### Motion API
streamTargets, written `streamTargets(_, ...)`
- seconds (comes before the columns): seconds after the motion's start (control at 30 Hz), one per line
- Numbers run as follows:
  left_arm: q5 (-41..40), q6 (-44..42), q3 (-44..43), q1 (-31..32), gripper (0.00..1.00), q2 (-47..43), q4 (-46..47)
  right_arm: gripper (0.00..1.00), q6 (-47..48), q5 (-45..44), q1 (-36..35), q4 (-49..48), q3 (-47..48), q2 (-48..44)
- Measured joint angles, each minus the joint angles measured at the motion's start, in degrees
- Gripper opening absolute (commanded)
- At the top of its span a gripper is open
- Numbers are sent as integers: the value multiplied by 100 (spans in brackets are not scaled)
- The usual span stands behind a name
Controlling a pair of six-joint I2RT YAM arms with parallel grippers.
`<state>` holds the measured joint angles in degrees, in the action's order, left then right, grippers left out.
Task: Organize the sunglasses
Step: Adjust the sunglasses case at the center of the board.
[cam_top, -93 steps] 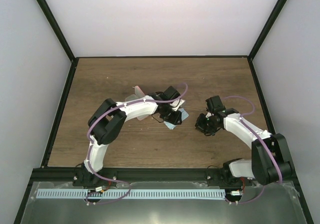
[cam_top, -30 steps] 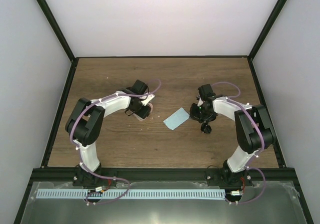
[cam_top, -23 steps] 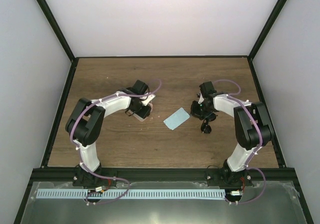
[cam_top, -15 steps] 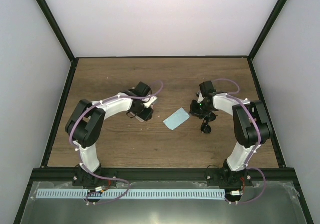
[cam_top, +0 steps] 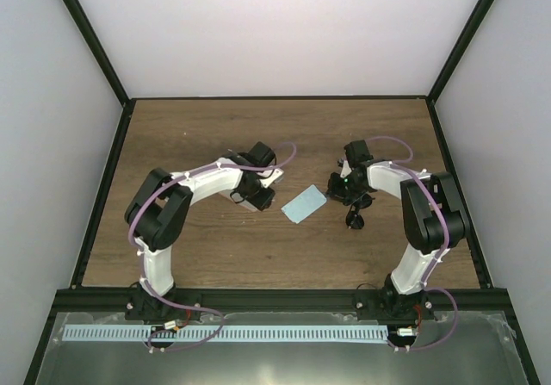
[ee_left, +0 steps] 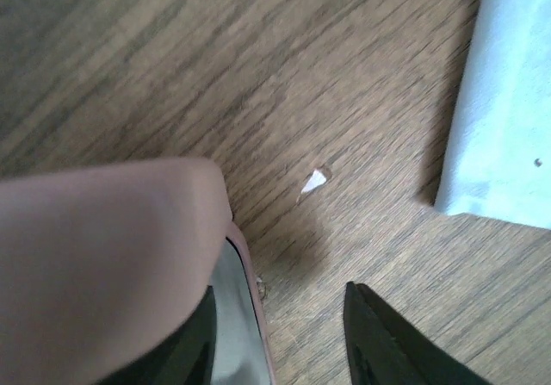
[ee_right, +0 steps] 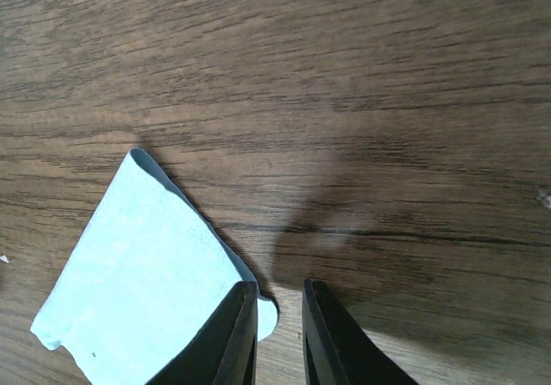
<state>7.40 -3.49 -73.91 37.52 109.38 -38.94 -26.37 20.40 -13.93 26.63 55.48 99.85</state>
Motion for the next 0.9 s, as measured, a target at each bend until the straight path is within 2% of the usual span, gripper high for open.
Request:
streamTargets(0.23,-31,166,131,-9,16,116,-33,18,0,20,0,-13,-4,0)
streamTargets(0.4,-92,555,92,13,4,175,63,18,0,15,0,-11,-7,0)
streamTargets(0.63,-442,1419,-474,90,4,566,70,17,2,-4,0,-4,-7,-7)
streamTargets(0.9,-828,2922,-2111,116,4,1622,-271,18,2,-57,7,55,-4,-57)
